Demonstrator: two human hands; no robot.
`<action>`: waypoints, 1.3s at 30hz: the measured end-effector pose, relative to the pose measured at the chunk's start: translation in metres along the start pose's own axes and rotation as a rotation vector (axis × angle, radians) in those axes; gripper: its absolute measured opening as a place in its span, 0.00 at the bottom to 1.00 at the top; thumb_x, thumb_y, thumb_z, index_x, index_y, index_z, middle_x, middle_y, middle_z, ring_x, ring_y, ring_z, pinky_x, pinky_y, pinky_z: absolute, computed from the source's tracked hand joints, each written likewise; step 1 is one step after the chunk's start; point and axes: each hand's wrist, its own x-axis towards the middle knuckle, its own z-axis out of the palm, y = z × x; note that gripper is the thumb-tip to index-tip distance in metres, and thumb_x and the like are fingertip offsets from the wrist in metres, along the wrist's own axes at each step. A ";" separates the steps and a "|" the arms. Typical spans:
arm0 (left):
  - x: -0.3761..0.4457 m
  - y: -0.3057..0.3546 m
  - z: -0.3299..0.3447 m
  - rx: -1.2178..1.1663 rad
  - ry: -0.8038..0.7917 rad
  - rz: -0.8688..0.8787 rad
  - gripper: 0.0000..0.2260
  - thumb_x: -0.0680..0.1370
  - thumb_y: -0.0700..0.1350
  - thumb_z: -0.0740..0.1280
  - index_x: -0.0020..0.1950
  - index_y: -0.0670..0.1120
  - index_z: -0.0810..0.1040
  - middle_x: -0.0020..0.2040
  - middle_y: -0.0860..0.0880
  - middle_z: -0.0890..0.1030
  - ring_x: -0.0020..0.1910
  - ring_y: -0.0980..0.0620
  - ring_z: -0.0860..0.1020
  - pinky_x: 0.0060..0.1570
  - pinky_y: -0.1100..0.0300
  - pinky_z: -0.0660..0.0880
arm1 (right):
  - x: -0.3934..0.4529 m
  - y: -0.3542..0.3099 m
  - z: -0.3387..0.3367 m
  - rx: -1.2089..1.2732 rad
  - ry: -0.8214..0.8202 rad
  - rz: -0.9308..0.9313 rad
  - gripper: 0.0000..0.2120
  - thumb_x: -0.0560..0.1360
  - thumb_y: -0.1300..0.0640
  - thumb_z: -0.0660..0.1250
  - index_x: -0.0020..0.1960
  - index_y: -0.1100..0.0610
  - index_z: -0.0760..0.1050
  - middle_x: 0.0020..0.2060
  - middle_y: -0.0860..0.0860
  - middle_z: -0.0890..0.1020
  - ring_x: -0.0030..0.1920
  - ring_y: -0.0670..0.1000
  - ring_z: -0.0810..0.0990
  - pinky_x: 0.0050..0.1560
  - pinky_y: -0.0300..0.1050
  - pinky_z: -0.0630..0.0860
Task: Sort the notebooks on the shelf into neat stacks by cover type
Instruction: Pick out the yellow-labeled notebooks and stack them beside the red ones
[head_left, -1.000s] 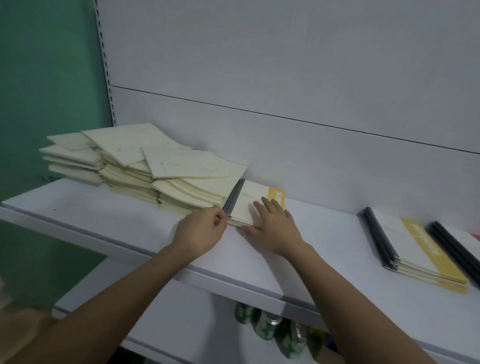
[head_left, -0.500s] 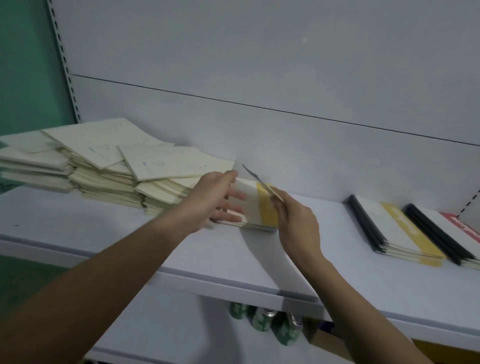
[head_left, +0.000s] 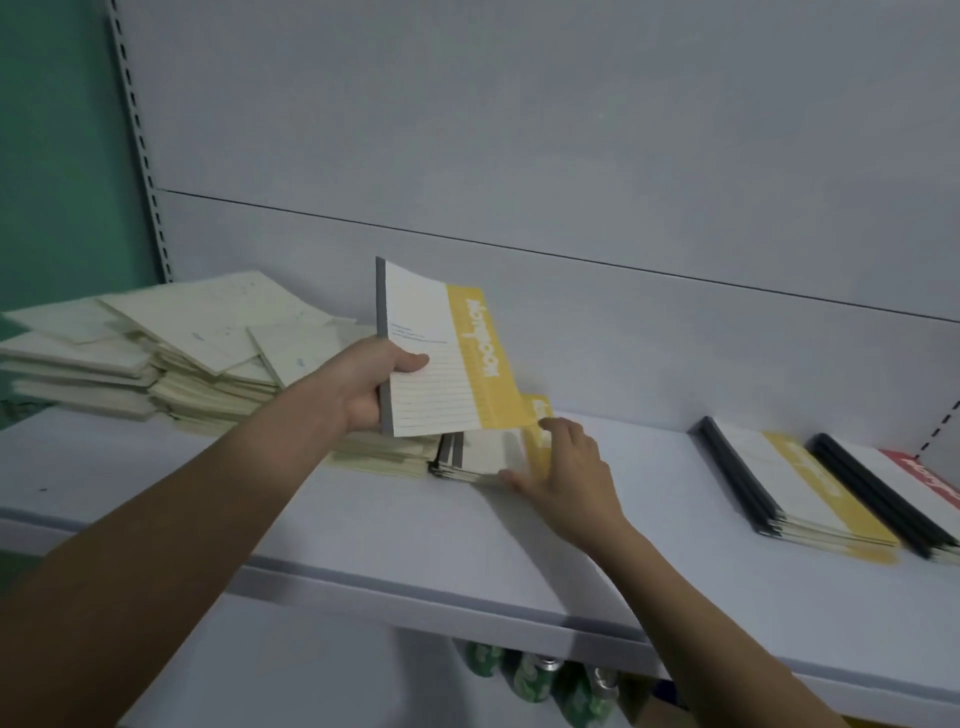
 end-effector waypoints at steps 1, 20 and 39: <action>0.001 -0.001 -0.003 0.026 0.018 0.034 0.14 0.80 0.34 0.62 0.65 0.43 0.74 0.53 0.43 0.82 0.47 0.44 0.81 0.40 0.50 0.78 | 0.005 -0.002 0.006 -0.075 -0.070 -0.058 0.41 0.72 0.33 0.65 0.76 0.53 0.57 0.75 0.50 0.61 0.74 0.53 0.59 0.71 0.53 0.61; -0.003 -0.003 -0.026 0.087 0.071 0.140 0.16 0.80 0.33 0.62 0.66 0.46 0.71 0.57 0.44 0.80 0.47 0.47 0.80 0.38 0.54 0.78 | 0.024 -0.019 -0.053 0.353 0.027 0.017 0.18 0.83 0.50 0.50 0.37 0.55 0.64 0.32 0.49 0.71 0.38 0.54 0.70 0.35 0.46 0.63; 0.009 -0.030 0.020 -0.060 0.025 0.179 0.16 0.79 0.36 0.65 0.66 0.45 0.69 0.58 0.44 0.81 0.52 0.46 0.81 0.41 0.53 0.79 | 0.006 -0.041 -0.055 0.450 0.016 0.063 0.27 0.79 0.52 0.61 0.76 0.53 0.58 0.67 0.51 0.70 0.62 0.52 0.75 0.61 0.50 0.74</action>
